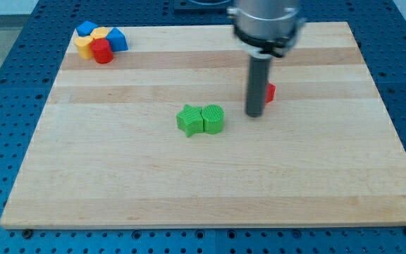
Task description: Push the green circle away from the green star
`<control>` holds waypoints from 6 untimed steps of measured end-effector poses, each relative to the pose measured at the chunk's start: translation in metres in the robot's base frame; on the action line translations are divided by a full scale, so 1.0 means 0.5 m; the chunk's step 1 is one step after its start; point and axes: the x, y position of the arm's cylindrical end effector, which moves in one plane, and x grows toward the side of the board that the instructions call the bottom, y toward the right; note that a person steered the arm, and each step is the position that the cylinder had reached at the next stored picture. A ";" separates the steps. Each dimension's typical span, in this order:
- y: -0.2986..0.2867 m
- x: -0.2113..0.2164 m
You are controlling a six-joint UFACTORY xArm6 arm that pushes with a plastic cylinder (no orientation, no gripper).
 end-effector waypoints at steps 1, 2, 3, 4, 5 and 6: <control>-0.019 0.070; -0.124 0.060; -0.211 0.027; -0.278 -0.002; -0.281 -0.011; -0.239 0.011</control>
